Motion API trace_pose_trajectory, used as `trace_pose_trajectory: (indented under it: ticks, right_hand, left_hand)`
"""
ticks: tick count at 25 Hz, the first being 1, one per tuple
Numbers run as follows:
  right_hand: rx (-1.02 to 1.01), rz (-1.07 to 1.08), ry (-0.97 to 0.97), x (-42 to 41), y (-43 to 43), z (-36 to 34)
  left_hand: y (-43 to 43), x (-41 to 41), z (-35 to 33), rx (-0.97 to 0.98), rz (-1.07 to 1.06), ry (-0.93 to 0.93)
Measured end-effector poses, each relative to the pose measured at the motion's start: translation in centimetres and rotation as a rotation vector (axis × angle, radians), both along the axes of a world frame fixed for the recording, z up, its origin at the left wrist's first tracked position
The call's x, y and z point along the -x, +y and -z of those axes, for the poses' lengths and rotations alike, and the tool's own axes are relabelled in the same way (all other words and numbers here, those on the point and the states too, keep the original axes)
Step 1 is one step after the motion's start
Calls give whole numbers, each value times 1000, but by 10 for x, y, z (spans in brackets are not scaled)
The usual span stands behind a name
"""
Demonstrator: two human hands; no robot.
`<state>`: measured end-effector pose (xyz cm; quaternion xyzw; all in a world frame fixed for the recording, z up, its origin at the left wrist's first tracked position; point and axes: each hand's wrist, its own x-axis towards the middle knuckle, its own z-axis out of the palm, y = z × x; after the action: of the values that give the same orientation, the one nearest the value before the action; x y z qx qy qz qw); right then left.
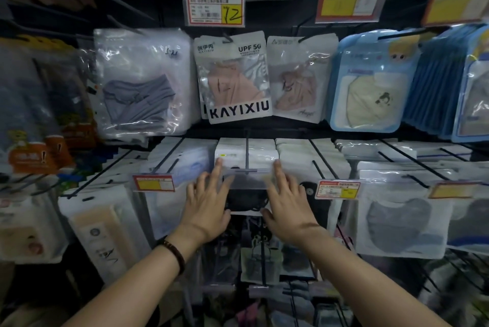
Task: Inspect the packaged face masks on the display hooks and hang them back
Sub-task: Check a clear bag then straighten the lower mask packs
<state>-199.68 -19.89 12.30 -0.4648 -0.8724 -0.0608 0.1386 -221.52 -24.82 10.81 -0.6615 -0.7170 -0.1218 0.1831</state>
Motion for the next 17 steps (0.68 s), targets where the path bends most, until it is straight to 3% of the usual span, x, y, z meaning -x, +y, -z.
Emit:
trace_pose_trajectory:
  ticks: [9, 14, 17]
  right_hand:
    - [109, -135, 63, -25, -2, -2]
    - [19, -232, 189, -88, -37, 14]
    - [-62, -154, 293, -141, -47, 34]
  left_hand:
    - [-27, -40, 6, 14, -41, -88]
    - [-48, -105, 30, 32, 263, -121]
    - [-44, -148, 38, 53, 431, -119]
